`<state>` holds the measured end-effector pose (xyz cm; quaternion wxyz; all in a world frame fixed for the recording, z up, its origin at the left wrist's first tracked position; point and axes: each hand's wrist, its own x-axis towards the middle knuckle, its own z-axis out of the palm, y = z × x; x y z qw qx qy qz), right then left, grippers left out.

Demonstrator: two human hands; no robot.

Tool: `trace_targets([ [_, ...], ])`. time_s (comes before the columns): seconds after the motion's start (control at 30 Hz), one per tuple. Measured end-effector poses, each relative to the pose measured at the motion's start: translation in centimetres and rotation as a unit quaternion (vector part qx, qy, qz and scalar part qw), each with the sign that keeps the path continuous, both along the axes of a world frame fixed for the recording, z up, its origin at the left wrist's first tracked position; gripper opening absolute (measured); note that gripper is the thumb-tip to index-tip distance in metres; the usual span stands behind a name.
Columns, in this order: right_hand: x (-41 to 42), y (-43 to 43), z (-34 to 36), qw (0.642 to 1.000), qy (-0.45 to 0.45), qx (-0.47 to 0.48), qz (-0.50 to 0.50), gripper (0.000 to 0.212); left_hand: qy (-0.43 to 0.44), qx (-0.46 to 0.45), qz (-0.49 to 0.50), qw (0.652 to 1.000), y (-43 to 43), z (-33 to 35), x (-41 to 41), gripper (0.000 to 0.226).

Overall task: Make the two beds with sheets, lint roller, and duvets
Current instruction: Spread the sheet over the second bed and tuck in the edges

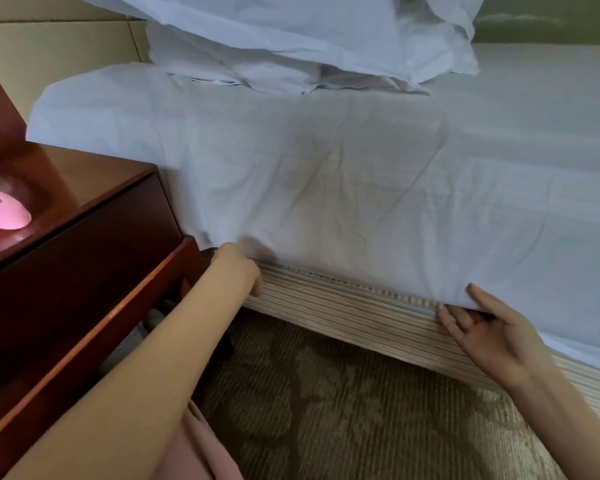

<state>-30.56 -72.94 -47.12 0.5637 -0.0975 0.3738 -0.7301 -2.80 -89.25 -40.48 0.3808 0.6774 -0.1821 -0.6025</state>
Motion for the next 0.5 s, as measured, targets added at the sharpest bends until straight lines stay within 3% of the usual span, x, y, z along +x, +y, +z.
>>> trace_targets([
  [0.07,0.0,0.0,0.0,1.0,0.001,0.003,-0.003,0.08,0.21,0.021,0.047,0.976,-0.1,-0.4,-0.1,0.014],
  [0.23,0.0,0.0,0.1,1.0,-0.001,0.001,-0.002,0.085,0.331,0.01,0.042,0.943,-2.1,-1.6,0.5,0.048],
  [0.37,0.1,-0.1,0.2,1.0,-0.011,0.004,-0.007,0.087,0.345,-0.01,0.027,0.938,-2.2,-2.1,0.5,0.048],
  [0.43,0.2,-0.1,0.3,1.0,-0.011,0.007,-0.012,0.087,0.278,-0.048,-0.008,0.959,-1.5,-2.2,0.3,0.035],
  [0.5,0.5,0.0,0.6,1.0,-0.009,0.013,-0.014,0.084,0.16,-0.065,-0.088,0.981,-1.0,-2.4,0.5,0.018],
])
